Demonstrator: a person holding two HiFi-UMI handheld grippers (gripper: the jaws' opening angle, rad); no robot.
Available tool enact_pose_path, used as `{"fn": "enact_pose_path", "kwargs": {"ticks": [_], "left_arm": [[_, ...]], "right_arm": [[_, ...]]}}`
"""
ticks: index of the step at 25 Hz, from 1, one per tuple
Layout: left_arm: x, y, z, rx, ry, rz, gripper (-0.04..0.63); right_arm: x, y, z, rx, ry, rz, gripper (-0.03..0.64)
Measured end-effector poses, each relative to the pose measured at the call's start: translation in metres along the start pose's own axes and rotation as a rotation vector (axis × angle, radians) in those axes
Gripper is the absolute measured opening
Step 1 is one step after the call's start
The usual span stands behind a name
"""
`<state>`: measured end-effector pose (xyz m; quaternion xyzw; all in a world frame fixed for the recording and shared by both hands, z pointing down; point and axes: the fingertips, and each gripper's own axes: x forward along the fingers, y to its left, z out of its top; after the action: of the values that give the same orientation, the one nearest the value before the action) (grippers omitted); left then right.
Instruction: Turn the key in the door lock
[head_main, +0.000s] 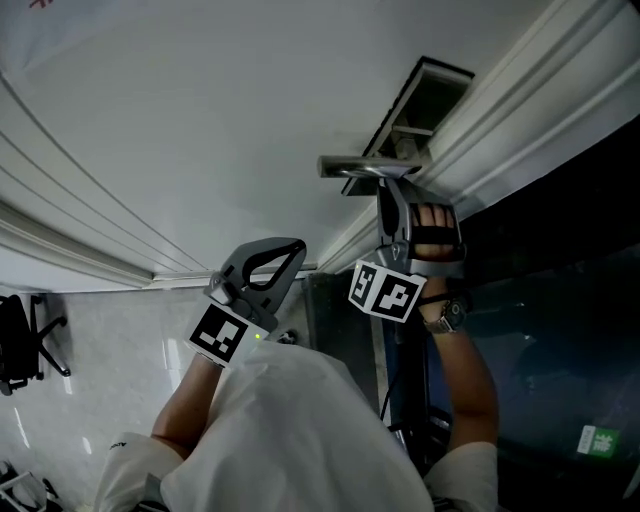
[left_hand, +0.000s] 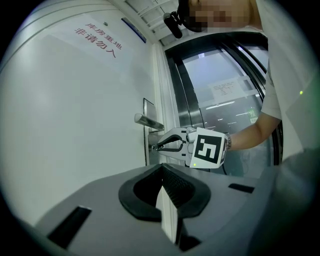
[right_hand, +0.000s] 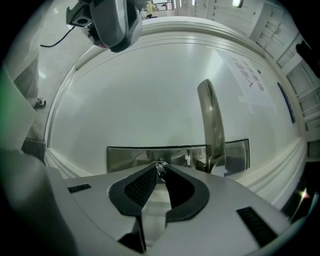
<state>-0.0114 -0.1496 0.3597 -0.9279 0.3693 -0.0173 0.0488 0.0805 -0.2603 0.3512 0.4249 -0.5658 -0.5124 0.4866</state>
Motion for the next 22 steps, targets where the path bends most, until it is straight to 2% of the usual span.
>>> {"fn": "enact_pose_path", "kwargs": {"ticks": [10,14,16,19,22], "left_arm": [[0.0029,0.0014,-0.0013,-0.054,-0.016,0.014,0.003],[0.0021,0.0021,-0.0035,-0.067,-0.003,0.014,0.003],[0.0013,0.0001,-0.0088,-0.060,0.044,0.005,0.003],[0.0036,-0.0021,-0.0022,-0.059,0.004,0.005,0.003],[0.0023,-0.0044,-0.0046,-0.058,0.020,-0.001,0.003]], "right_arm": [[0.0014,-0.0039,-0.0012,0.341,-0.010,0.054,0.061],[0.0015,-0.0070,-0.0014,0.517,-0.030,0.066,0.061],[0.0018,-0.0077,-0.0015,0.554,-0.030,0.062,0.061],[0.0016,-0.0080,-0.0029,0.605,-0.035,0.052,0.063],[0.0013,-0.0103,-0.0039,0.730,-0.052,0.064,0.064]]}}
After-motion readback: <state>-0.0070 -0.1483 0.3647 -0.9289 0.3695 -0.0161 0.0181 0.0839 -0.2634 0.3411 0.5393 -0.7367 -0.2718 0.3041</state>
